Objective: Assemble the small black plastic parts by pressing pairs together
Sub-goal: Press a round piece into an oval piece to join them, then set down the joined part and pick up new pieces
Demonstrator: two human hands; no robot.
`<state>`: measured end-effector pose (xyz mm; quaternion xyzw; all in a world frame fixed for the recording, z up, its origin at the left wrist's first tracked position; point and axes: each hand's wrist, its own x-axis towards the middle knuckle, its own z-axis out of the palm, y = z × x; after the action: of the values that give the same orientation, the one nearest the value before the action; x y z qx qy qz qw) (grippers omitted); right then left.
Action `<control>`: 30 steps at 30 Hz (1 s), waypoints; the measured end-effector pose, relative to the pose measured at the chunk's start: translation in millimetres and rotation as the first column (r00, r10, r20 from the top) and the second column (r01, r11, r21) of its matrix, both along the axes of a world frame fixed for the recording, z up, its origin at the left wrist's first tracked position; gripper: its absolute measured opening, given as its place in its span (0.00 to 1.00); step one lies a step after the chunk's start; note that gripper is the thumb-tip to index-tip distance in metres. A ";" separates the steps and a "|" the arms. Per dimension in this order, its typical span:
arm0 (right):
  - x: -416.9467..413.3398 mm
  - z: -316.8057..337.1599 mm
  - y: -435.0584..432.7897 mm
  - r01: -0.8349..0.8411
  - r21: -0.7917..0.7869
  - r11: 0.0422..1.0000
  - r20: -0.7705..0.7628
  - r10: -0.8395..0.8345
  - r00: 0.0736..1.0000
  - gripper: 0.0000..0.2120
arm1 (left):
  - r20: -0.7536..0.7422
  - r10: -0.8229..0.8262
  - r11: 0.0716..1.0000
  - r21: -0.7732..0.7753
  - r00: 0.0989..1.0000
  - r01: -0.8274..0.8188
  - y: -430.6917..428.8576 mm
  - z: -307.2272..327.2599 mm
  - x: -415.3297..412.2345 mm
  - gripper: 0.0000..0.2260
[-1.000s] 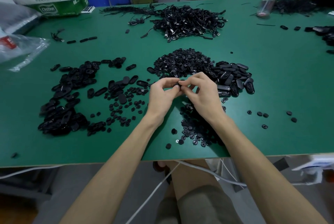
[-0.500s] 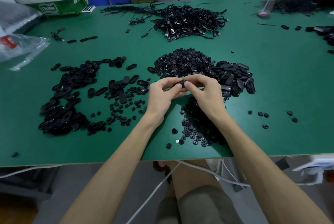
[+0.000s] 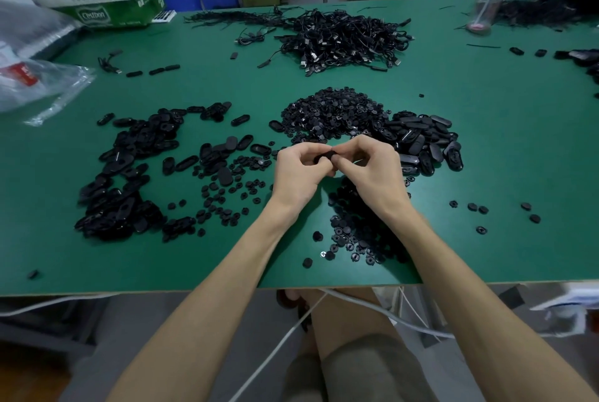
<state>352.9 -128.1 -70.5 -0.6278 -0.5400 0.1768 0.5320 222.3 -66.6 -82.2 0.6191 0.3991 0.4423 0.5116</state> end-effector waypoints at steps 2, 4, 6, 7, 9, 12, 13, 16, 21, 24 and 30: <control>0.8 -0.2 0.2 -0.004 0.009 1.000 -0.004 0.004 1.000 0.06 | 0.019 -0.019 1.000 -0.010 1.000 0.020 -0.2 0.6 -1.5 0.09; 2.4 -0.1 0.3 -0.010 0.025 1.000 -0.011 0.011 1.000 0.09 | 0.055 -0.054 0.998 -0.021 0.997 0.056 -1.0 2.2 -3.7 0.09; 3.6 -0.7 1.2 -0.020 0.036 0.999 -0.005 0.021 1.000 0.10 | 0.093 -0.083 0.996 -0.026 0.992 0.086 -1.9 4.3 -6.5 0.09; 3.8 -1.1 1.8 -0.023 0.038 0.999 0.006 0.023 1.000 0.10 | 0.104 -0.089 0.995 -0.027 0.991 0.093 -2.0 5.6 -7.8 0.09; 3.6 -1.2 2.6 -0.020 0.037 0.999 0.017 0.020 1.000 0.12 | 0.117 -0.088 0.996 -0.024 0.989 0.091 -2.7 7.2 -8.5 0.08; 2.7 1.0 2.1 -0.008 0.035 0.999 -0.043 0.009 0.999 0.14 | 0.088 -0.070 0.998 0.001 0.994 0.070 -4.6 9.6 -6.6 0.07; 2.5 1.9 1.6 -0.003 0.038 0.999 -0.063 0.005 0.998 0.14 | 0.063 -0.068 0.998 0.014 0.996 0.067 -5.5 11.1 -6.1 0.08; 4.4 2.7 1.3 0.078 0.050 0.996 -0.110 -0.072 0.991 0.13 | -0.077 -0.055 0.994 0.092 0.995 0.062 -6.0 19.5 -8.6 0.10; 12.6 2.5 3.7 0.328 0.045 0.944 -0.247 -0.308 0.919 0.17 | -0.399 0.234 0.950 0.286 0.886 -0.122 19.8 40.1 -55.3 0.17; 12.5 4.1 3.3 0.377 0.046 0.925 -0.285 -0.349 0.893 0.26 | -0.670 0.396 0.903 0.407 0.628 -0.136 46.0 47.6 -102.8 0.16; 9.7 1.1 4.0 0.278 0.009 0.961 -0.280 -0.264 0.923 0.29 | -0.857 0.363 0.918 0.396 0.365 0.018 62.0 43.4 -143.1 0.13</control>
<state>362.6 -124.1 -69.4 -0.6526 -0.3728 0.1741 0.6363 79.2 -4.6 -38.8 0.7903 0.5956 0.1381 0.0389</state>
